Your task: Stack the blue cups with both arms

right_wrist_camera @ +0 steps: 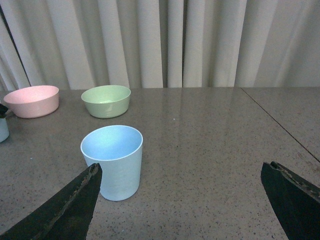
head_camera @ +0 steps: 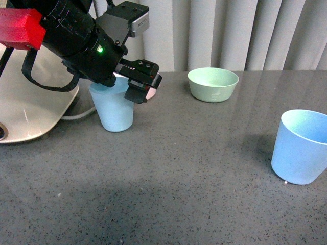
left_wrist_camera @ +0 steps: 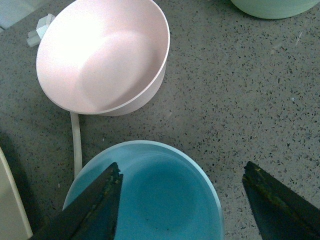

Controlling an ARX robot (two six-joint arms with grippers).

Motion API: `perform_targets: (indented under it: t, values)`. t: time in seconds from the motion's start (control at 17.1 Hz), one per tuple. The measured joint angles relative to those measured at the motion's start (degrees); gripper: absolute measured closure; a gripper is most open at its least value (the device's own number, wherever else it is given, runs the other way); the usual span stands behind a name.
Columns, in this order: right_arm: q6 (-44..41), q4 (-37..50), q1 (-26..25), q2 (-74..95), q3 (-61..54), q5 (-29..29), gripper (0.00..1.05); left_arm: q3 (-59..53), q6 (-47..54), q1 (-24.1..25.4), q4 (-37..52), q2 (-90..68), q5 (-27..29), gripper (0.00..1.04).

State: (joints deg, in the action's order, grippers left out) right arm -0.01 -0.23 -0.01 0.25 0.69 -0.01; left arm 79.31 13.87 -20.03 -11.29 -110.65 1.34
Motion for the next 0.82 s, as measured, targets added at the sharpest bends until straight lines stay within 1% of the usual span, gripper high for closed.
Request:
perform_targets:
  t: [0.12, 0.18, 0.29, 0.35, 0.41, 0.65, 0.82]
  values:
    - [0.0, 0.0, 0.0, 0.0, 0.0, 0.0, 0.07, 0.0, 0.6, -0.2, -0.3, 0.0, 0.1, 0.5]
    - [0.0, 0.0, 0.0, 0.0, 0.0, 0.0, 0.07, 0.0, 1.2, -0.2, -0.6, 0.0, 0.1, 0.63]
    - [0.0, 0.0, 0.0, 0.0, 0.0, 0.0, 0.07, 0.0, 1.6, -0.2, -0.9, 0.0, 0.1, 0.82]
    - [0.0, 0.0, 0.0, 0.0, 0.0, 0.0, 0.07, 0.1, 1.7, -0.4, -1.2, 0.0, 0.1, 0.95]
    - [0.0, 0.0, 0.0, 0.0, 0.0, 0.0, 0.07, 0.2, 1.7, -0.5, -1.4, 0.0, 0.2, 1.02]
    - [0.0, 0.0, 0.0, 0.0, 0.0, 0.0, 0.07, 0.9, 2.8, -1.8, -2.8, 1.6, 0.3, 1.03]
    - [0.0, 0.0, 0.0, 0.0, 0.0, 0.0, 0.07, 1.7, 5.0, -5.6, -5.4, 7.1, -1.7, 1.03]
